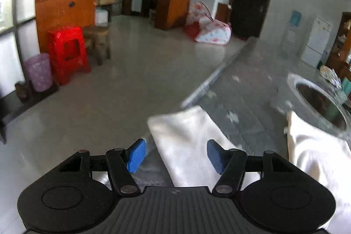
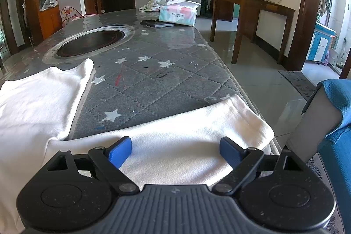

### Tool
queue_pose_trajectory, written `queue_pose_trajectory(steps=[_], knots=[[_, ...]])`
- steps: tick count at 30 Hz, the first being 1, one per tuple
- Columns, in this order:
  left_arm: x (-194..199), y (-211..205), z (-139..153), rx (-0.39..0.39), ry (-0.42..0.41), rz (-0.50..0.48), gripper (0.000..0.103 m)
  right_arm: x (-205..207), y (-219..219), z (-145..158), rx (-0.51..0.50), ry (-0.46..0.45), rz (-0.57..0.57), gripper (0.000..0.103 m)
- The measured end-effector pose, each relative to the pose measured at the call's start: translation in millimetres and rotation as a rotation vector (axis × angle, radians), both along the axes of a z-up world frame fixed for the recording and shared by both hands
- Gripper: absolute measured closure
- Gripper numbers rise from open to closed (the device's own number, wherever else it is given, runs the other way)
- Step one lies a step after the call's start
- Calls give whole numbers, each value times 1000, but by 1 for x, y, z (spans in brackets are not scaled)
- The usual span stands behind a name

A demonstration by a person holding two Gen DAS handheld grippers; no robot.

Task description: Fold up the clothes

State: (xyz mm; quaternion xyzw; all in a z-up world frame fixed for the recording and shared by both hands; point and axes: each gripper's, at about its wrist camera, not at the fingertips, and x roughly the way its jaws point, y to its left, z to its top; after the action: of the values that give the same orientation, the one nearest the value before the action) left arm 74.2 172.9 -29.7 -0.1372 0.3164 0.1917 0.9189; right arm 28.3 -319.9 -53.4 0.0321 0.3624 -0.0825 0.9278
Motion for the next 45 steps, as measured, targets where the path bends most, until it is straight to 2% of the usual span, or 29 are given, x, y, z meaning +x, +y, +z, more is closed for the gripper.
queue_pose_trajectory(steps=[2,3,4,5,7,12,16,18,19,23,28,32,35,38,45], knots=[[1,-7,-4,65,0,-17,62,0,0,0,-1,1,-2,13],[-1,-6,-4,71,-7,-21,70,0,0,0,-2,1,-3,12],[-2,-4,-4,60,-12,-20,90,0,0,0,-2,1,-3,12],[-3,-2,-3,43,-15,-13,95,0,0,0,-1,1,-3,12],[-6,3,-3,23,-16,14,96,0,-1,0,0,-1,-3,12],[-41,13,7,43,-42,119,97,-1,-1,-1,-1,-3,-4,10],[-48,18,2,62,15,133,97,-2,-1,-2,-2,-6,-7,9],[-46,11,7,53,3,94,96,-3,-1,0,-4,-4,-5,9],[-45,6,11,48,-5,73,91,-3,0,0,-6,-3,-3,9],[-41,-10,25,27,-39,-13,83,-5,0,0,-9,-2,-1,8],[-36,-31,42,1,-80,-120,82,-5,0,-1,-6,-2,-7,7],[-16,-75,35,-66,-52,-332,84,-5,0,-1,-4,-1,-11,6],[-5,-103,26,-48,-29,-413,84,-5,-1,-1,-3,-1,-9,6],[6,-109,13,-25,24,-410,87,-5,-1,-1,-3,-1,-6,6],[10,-104,12,-3,41,-357,87,-5,-3,-2,-1,-4,-6,3]])
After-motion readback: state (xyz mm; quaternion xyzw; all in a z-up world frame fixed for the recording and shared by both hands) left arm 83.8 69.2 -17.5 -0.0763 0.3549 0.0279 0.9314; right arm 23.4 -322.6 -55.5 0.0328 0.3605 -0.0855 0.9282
